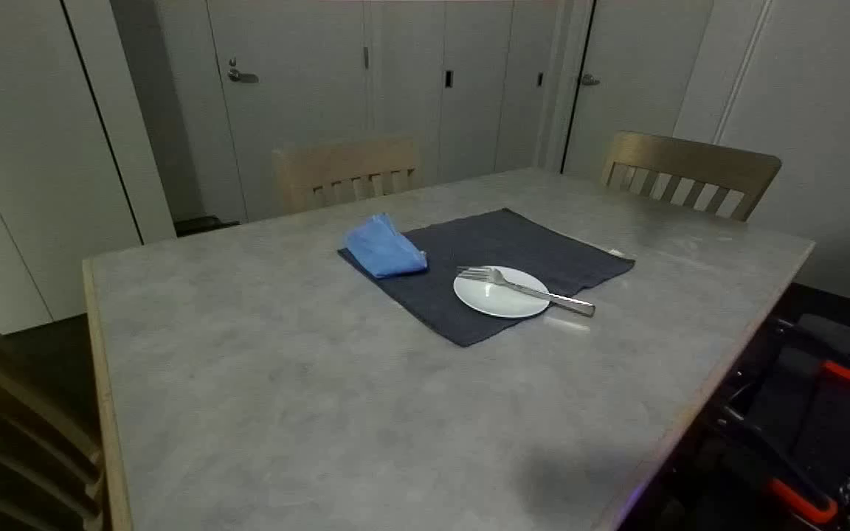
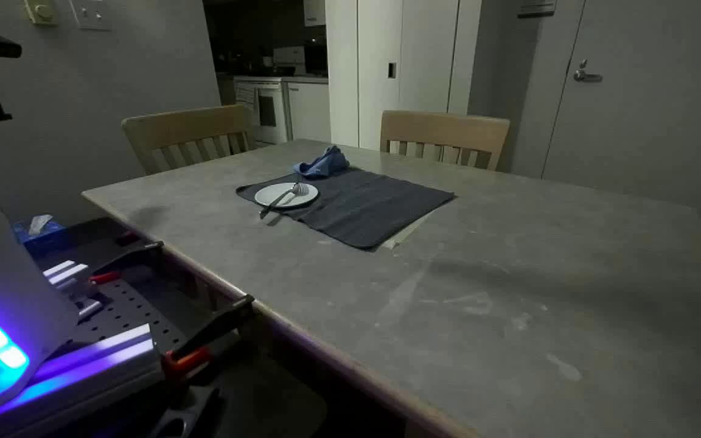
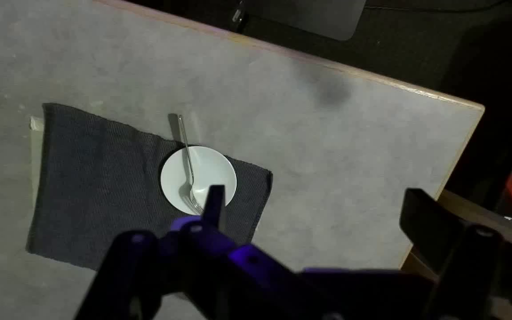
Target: Put the fork on the mat on the table
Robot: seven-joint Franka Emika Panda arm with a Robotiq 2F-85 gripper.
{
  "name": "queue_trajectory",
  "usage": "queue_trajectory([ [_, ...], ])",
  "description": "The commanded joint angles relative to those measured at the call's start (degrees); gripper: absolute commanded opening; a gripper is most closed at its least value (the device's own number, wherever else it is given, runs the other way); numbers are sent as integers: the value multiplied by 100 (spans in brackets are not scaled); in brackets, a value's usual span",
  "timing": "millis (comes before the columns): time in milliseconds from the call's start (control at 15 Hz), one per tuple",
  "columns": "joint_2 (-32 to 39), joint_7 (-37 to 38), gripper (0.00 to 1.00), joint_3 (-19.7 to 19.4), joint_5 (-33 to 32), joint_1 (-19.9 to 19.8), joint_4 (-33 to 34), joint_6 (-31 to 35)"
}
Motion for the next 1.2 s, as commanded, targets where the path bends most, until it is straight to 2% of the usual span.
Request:
queue_trajectory([
  [0, 0, -24, 100, 33, 23, -49, 18, -20],
  [600, 0, -24, 100, 33, 23, -49, 18, -20],
  [1133, 575, -479, 100, -157, -392, -173, 233, -133],
])
